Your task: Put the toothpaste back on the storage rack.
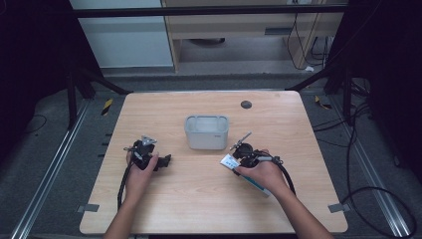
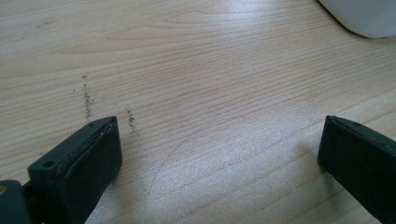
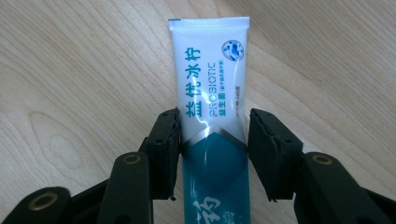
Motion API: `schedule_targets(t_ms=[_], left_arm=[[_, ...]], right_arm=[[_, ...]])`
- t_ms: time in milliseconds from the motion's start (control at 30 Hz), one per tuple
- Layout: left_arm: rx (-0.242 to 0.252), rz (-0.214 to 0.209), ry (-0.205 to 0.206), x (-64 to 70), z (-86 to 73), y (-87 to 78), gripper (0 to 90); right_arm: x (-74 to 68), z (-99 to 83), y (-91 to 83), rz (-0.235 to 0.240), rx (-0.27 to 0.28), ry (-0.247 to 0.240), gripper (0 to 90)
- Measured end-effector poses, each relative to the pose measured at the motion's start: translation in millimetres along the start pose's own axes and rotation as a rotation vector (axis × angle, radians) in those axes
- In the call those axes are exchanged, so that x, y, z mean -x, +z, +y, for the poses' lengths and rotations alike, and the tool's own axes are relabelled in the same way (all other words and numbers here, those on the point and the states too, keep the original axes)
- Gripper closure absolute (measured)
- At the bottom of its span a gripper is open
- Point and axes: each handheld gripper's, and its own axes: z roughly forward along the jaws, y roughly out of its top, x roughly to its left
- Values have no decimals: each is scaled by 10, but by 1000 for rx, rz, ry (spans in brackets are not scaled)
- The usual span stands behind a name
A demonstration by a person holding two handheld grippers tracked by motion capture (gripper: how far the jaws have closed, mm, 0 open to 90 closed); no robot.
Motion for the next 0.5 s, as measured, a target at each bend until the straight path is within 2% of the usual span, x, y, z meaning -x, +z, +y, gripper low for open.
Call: schedule_targets(t_ms=[200,500], left_arm=[[0,0,1,0,1,1,0],[0,0,2,0,3,3,0]], right_arm=[[-11,16,29,0,-12,13,534],[-9,26,68,-3,-21,1,537]])
